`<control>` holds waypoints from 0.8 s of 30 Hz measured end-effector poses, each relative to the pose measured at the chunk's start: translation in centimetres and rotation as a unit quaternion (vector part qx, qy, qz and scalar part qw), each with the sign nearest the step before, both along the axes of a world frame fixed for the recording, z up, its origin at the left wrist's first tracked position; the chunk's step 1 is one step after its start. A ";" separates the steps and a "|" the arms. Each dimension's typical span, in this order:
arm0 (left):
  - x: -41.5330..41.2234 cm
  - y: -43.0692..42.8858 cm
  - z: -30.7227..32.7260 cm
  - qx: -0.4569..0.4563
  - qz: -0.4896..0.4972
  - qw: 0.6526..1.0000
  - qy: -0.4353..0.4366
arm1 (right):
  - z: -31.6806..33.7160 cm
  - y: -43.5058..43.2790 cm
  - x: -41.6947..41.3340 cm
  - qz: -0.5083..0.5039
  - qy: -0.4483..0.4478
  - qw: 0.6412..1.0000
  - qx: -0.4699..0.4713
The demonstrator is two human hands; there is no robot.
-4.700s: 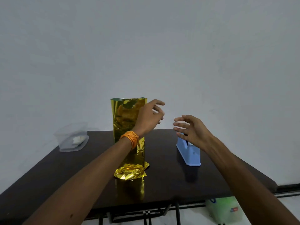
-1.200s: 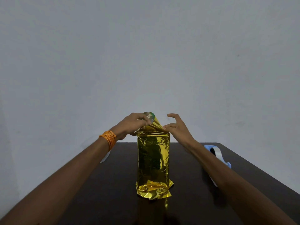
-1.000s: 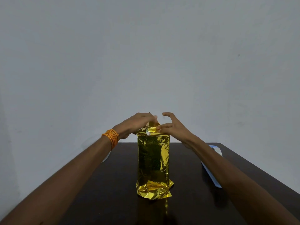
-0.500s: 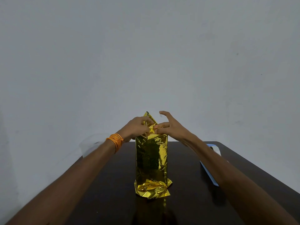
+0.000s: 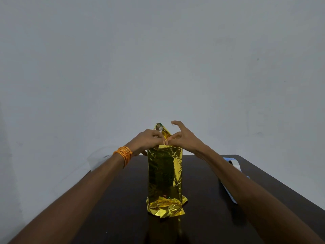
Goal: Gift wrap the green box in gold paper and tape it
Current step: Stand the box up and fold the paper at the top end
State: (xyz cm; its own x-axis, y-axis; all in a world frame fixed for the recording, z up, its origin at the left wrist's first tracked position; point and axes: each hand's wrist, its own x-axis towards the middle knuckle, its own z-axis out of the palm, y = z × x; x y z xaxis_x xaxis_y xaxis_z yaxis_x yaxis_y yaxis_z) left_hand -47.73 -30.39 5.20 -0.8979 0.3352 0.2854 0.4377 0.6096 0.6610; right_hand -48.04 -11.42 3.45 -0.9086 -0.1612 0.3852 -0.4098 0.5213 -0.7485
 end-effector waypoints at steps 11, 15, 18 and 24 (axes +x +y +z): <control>2.5 -2.5 2.6 -0.087 -0.049 0.994 0.053 | 1.8 1.2 -0.1 0.018 -0.077 0.996 -0.031; 1.3 -1.9 2.2 -0.128 -0.028 0.980 0.147 | 1.5 1.0 0.0 0.008 -0.082 0.996 -0.024; 0.9 -1.5 2.0 -0.047 -0.036 0.983 0.176 | 1.4 0.9 -0.1 0.009 -0.082 0.996 -0.019; 1.6 -1.4 1.4 0.131 -0.042 0.984 0.114 | 0.9 0.9 -0.1 0.028 -0.065 0.998 0.000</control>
State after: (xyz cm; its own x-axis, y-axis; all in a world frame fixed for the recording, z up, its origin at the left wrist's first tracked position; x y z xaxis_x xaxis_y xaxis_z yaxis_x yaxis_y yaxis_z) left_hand -46.09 -31.83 6.61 -0.7722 0.2939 0.5633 0.6350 0.3862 0.6690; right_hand -48.11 -10.50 4.38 -0.9401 -0.2140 0.2654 -0.3388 0.5004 -0.7967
